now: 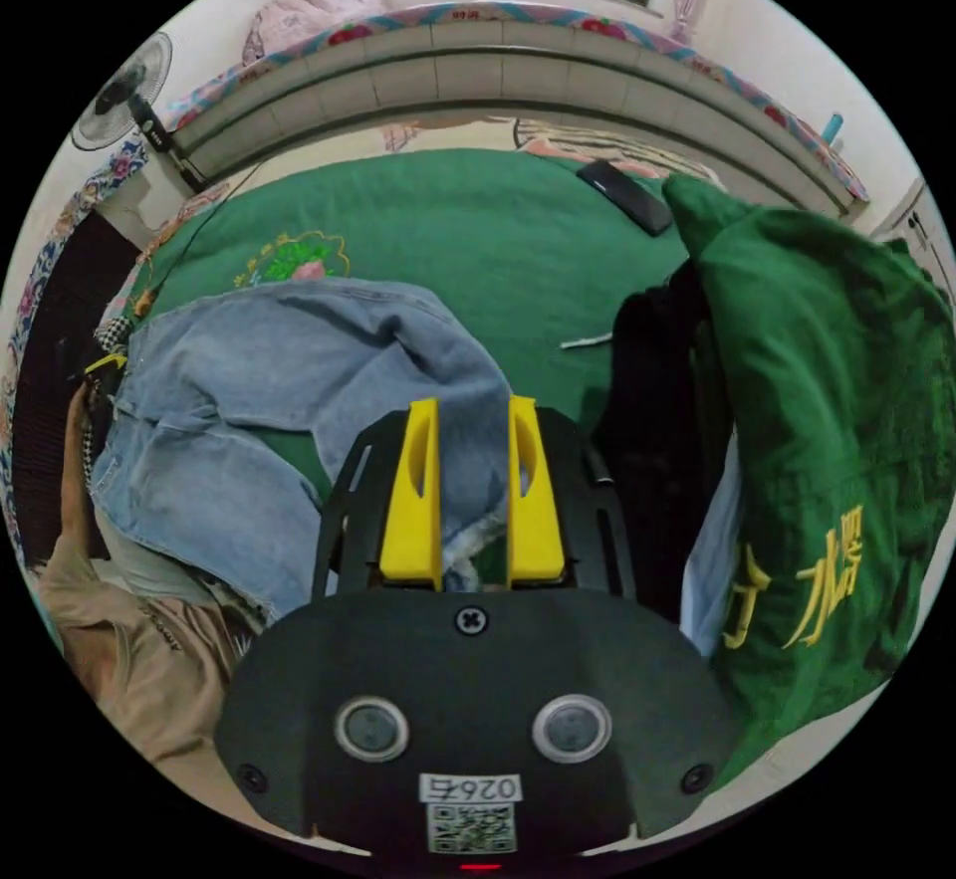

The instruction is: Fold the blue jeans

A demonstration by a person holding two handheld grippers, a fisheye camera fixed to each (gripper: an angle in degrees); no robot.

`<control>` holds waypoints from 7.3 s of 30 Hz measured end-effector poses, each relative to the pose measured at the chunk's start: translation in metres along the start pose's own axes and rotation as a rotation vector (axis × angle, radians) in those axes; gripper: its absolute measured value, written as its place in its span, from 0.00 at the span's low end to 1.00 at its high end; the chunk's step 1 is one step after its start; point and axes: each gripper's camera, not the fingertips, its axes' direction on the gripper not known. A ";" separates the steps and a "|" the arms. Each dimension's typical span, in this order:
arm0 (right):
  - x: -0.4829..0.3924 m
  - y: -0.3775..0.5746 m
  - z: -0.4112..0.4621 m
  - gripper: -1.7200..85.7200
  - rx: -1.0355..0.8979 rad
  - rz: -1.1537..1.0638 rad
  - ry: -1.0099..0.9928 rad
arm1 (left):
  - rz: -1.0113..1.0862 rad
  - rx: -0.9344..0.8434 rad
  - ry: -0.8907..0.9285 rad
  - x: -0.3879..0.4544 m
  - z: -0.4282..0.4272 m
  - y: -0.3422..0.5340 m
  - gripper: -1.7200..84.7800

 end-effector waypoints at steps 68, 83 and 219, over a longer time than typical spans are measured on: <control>0.176 -0.296 0.158 0.11 0.265 0.181 0.329 | 0.247 0.264 -0.080 0.172 0.109 -0.113 0.03; 0.156 -0.212 0.183 0.02 0.222 0.100 0.333 | 0.108 0.161 -0.058 0.126 0.114 -0.053 0.01; 0.113 -0.078 0.068 0.00 0.315 0.312 0.265 | 0.095 0.098 -0.081 0.227 0.111 -0.021 0.04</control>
